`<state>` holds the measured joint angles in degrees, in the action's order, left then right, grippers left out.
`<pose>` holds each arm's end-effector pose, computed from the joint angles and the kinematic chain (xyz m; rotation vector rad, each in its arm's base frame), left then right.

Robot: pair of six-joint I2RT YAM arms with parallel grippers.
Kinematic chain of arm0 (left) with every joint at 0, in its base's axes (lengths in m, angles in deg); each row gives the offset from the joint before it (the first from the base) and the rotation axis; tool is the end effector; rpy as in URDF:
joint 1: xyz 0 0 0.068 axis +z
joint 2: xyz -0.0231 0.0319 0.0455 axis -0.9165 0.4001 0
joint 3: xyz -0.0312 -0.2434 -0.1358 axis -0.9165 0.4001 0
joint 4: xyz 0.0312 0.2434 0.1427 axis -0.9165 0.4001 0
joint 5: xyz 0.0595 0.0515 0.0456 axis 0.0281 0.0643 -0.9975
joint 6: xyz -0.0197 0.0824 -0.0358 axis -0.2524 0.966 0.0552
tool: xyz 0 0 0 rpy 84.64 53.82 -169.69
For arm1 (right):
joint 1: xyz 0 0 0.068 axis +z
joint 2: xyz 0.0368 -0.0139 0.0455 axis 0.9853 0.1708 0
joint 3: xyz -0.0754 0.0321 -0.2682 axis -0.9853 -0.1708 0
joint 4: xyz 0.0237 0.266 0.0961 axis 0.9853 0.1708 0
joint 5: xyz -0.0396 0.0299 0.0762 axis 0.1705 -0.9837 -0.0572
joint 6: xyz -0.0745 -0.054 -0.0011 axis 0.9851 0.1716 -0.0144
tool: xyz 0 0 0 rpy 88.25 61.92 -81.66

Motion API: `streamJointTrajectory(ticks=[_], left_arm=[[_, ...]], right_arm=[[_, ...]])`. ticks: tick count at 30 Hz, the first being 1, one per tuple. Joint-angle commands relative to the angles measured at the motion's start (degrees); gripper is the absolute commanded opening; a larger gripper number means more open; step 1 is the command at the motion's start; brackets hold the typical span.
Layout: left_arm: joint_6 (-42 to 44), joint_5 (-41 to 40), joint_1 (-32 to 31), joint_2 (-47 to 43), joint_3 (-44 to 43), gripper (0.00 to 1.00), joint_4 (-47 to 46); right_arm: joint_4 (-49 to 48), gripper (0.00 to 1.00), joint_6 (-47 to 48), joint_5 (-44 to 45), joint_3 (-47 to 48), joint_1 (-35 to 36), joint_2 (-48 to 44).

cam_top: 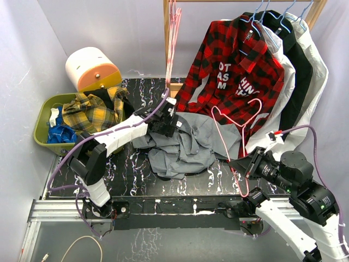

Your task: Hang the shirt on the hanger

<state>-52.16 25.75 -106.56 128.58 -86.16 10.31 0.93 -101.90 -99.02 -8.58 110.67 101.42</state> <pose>0.3424 -0.2656 0.2126 0.4551 2.3585 -0.1762 0.0671 0.0559 0.3561 0.1182 2.1267 0.9720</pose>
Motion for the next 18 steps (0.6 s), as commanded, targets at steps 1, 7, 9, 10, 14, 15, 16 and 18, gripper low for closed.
streamJointTrajectory(ticks=[1, 7, 9, 10, 14, 15, 16, 18], left_arm=[[-1.49, -0.33, -0.11, 0.57, -1.57, 0.64, -1.53], [-0.40, -2.85, -0.38, 3.70, -2.83, 0.49, -2.25], [0.34, -3.83, -0.34, 3.50, -1.57, 0.42, -3.45], [0.60, -3.82, -0.37, 3.19, -1.26, 0.37, -3.61], [4.20, -3.72, -0.38, -0.92, -0.90, 0.05, -4.03], [5.40, -3.71, -0.38, -2.40, -0.85, 0.03, -4.17], [6.68, -3.83, -0.36, -4.18, -0.78, 0.03, -4.35], [8.99, -3.64, -0.36, -7.62, -0.66, 0.04, -4.50]], right_arm=[[-3.61, 0.08, -0.47, -2.85, -0.85, -1.13, -1.65], [-4.18, 0.08, 1.13, -4.56, -1.21, -2.09, -2.04], [-3.59, 0.08, 1.90, -6.30, -1.52, -2.54, -1.78], [-3.66, 0.08, 2.27, -7.51, -1.74, -2.78, -1.88], [-5.03, 0.08, 2.35, -14.29, -3.00, -3.31, -3.61], [-5.08, 0.08, 2.12, -15.62, -3.26, -3.40, -4.00], [-5.13, 0.08, 2.02, -16.58, -3.67, -3.61, -4.41], [-5.62, 0.08, 1.84, -18.18, -4.79, -3.98, -4.87]])
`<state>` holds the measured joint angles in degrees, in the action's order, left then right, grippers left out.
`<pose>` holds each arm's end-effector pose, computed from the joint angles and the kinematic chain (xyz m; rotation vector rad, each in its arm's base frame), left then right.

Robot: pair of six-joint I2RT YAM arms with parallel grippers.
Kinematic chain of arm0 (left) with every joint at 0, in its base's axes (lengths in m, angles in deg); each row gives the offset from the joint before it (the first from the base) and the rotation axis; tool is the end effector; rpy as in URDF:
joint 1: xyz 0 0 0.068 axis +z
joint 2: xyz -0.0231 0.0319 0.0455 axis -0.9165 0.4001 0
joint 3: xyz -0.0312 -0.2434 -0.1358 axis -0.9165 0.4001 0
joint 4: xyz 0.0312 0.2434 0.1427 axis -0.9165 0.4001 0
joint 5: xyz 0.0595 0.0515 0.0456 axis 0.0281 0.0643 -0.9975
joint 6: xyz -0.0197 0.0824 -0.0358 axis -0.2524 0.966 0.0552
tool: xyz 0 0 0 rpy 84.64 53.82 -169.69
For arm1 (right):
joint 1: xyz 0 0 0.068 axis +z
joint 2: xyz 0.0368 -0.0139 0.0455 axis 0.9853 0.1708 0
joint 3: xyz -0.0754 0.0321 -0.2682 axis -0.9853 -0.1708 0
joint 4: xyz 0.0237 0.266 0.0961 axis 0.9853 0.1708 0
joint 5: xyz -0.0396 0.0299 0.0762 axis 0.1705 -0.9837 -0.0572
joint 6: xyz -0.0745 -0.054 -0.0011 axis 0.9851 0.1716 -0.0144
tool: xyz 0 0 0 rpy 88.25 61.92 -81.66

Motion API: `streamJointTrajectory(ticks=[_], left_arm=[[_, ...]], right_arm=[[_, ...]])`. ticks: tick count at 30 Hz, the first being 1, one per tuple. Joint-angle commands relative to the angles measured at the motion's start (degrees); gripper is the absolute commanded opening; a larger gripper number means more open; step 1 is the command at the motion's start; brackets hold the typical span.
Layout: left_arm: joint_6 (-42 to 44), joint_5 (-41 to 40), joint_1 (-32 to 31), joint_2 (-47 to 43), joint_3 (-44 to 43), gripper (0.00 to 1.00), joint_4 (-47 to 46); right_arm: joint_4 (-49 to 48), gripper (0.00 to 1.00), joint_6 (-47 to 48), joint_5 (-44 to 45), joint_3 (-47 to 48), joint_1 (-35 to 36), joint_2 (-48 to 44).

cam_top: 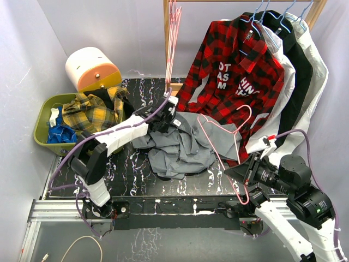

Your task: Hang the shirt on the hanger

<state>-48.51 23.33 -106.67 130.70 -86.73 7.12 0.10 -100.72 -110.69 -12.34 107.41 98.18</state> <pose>0.3526 -0.2708 0.2072 0.4995 2.3066 -0.1157 0.0566 0.0632 0.3426 0.0136 2.1474 1.1216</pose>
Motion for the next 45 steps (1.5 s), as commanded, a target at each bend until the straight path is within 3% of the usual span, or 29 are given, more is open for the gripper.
streamJointTrajectory(ticks=[1, 6, 11, 17, 24, 45], left_arm=[[6.19, -0.94, -0.25, -11.59, -0.31, 0.04, -0.78], [8.14, -0.20, -0.27, -14.66, -1.49, 0.06, 4.25], [9.70, 0.17, -0.27, -17.43, -0.41, 0.07, 5.55], [10.67, -0.54, -0.27, -17.98, 0.18, 0.07, 5.40], [11.06, -0.50, -0.27, -16.91, -1.52, 0.07, 5.37], [10.00, 0.24, -0.24, -14.79, -4.06, 0.10, 4.96]], right_arm=[[-5.65, 0.08, 0.46, -7.53, -1.69, -1.09, -1.81], [-12.08, 0.08, -0.18, -14.14, -5.28, -3.98, -0.32], [-19.22, 0.08, 1.82, -20.41, -7.13, -9.09, 1.91], [-28.54, 0.08, -0.11, -26.00, -9.15, -10.28, 6.17], [-25.41, 0.08, 1.68, -27.41, -9.14, -10.28, 7.00], [-37.02, 0.08, 5.15, -28.32, -11.80, -10.11, 18.45]])
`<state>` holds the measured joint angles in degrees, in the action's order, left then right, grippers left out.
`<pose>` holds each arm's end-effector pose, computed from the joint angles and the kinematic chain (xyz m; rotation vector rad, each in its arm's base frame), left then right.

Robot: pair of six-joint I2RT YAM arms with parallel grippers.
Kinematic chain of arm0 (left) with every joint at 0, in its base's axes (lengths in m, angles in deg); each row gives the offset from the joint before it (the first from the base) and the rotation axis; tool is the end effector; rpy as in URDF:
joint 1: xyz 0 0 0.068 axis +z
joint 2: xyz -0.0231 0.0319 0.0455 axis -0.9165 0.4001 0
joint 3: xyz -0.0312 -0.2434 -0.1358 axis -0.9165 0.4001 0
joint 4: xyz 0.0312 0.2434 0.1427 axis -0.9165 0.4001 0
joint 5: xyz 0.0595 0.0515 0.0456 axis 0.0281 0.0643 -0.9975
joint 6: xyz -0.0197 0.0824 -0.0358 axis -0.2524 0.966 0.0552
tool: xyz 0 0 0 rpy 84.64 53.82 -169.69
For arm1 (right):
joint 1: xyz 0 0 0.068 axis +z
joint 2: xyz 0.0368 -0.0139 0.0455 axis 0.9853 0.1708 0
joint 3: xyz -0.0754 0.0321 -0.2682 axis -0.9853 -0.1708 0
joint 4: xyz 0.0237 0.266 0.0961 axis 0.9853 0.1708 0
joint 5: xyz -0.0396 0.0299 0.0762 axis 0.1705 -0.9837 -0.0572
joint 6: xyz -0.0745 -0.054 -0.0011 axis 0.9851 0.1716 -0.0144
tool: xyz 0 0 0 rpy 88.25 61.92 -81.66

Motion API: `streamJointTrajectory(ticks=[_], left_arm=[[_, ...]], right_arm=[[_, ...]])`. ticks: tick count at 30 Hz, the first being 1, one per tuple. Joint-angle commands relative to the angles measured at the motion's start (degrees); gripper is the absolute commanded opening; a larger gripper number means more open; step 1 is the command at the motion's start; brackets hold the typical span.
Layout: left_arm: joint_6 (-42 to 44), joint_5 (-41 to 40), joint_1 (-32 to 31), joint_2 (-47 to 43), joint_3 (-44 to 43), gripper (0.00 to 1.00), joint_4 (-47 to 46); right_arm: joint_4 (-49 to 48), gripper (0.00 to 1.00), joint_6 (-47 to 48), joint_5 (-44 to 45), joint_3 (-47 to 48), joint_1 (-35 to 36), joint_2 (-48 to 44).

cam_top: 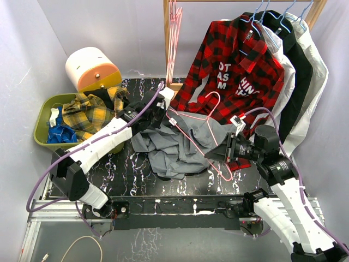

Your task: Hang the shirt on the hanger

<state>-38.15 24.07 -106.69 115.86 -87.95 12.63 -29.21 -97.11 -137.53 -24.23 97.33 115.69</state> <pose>0.3177 -0.2429 0.3089 0.6317 2.0955 -0.1217 0.1487 0.1105 0.3101 -0.2091 2.1273 1.4368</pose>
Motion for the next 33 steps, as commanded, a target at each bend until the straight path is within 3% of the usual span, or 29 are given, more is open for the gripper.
streamJointTrajectory(ticks=[1, 13, 18, 25, 33], left_arm=[[-0.34, -0.62, -0.24, 0.33, -2.99, 0.10, -0.74], [1.00, -2.62, -0.20, 3.12, -5.91, 0.10, -2.02], [0.96, -0.35, -0.22, 3.16, -6.83, 0.10, -1.04], [0.20, 2.88, -0.21, 3.38, -8.71, 0.10, 0.82], [0.28, 6.32, -0.24, 2.37, -10.19, 0.10, 2.92]], right_arm=[[-8.12, 0.08, 1.64, -1.67, 0.08, 0.01, 1.45], [-8.02, 0.08, 3.92, -1.75, 0.64, 1.92, 5.02], [-17.59, 0.08, 2.29, -1.73, -2.47, 3.13, 7.19], [-28.35, 0.08, 5.85, 2.79, -1.22, 8.29, 17.76], [-42.23, 0.08, 4.07, 1.37, -1.09, 9.20, 26.39]])
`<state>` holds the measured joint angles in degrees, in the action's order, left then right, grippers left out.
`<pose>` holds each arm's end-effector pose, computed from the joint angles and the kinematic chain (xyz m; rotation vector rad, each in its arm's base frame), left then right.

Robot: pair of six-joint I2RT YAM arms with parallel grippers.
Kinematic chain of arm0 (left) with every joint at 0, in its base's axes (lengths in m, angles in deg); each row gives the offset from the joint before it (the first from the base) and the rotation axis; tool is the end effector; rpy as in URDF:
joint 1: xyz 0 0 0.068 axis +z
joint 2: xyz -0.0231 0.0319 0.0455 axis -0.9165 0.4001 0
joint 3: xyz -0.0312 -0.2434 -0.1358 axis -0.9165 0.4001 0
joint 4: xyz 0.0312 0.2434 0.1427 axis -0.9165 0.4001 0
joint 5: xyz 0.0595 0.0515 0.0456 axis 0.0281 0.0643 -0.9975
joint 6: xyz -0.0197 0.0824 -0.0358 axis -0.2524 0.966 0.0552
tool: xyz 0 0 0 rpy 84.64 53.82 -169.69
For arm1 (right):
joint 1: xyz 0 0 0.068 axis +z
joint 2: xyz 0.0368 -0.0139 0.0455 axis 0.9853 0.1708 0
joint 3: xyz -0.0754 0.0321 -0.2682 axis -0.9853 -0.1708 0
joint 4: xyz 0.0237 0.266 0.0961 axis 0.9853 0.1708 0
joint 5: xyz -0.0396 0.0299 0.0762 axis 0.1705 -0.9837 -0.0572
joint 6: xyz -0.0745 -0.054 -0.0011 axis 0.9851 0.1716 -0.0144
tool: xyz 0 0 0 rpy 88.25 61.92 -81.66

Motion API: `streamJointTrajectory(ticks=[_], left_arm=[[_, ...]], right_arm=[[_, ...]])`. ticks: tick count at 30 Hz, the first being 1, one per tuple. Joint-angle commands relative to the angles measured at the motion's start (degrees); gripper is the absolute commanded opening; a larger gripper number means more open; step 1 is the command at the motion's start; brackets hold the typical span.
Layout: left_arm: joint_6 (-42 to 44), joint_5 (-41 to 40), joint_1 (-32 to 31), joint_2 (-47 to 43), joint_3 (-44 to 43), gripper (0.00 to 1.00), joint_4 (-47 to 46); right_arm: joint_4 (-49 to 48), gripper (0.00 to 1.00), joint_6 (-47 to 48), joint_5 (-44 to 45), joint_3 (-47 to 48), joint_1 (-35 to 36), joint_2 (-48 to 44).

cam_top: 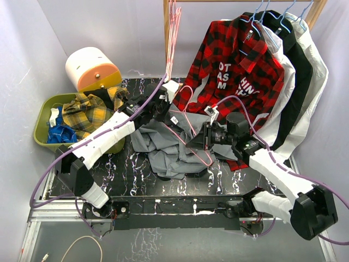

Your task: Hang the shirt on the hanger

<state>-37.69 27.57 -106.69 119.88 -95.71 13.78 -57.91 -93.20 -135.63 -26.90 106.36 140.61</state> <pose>0.3316 -0.2611 0.3325 0.6577 2.0555 -0.1991 0.2226 0.1762 0.2601 -0.4353 2.0987 1.4547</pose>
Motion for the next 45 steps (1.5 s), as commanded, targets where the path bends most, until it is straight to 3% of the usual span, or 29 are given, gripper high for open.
streamJointTrajectory(ticks=[1, 19, 32, 36, 42, 43, 45], left_arm=[[-0.16, 3.48, -0.21, -1.89, -2.25, 0.10, 1.96], [-0.86, 12.77, 1.14, -3.55, -3.20, 0.10, 5.14], [-1.56, 17.99, 2.48, -5.67, 1.85, 0.10, 5.63], [1.86, 22.25, 2.48, -6.72, 5.77, 0.12, 6.80], [6.71, 25.73, 2.48, -8.06, 13.29, 0.32, 7.15], [7.17, 25.85, 2.48, -7.90, 13.88, 0.40, 7.33], [9.01, 27.68, 2.48, -7.78, 14.40, 0.74, 8.69]], right_arm=[[-14.84, 0.08, 0.02, -0.54, 1.59, 0.13, 2.28], [-26.63, 0.08, -2.49, -3.90, 4.90, 1.14, 18.08], [-31.26, 0.08, -3.03, -2.83, 6.37, 1.12, 26.01], [-32.57, 0.08, -3.19, -1.26, 6.30, 1.09, 26.91], [-36.01, 0.08, -4.14, -1.02, 4.48, 1.22, 28.47], [-36.54, 0.08, -4.19, -0.86, 4.02, 1.23, 28.43], [-37.25, 0.08, -4.13, -0.43, 3.09, 1.22, 28.28]])
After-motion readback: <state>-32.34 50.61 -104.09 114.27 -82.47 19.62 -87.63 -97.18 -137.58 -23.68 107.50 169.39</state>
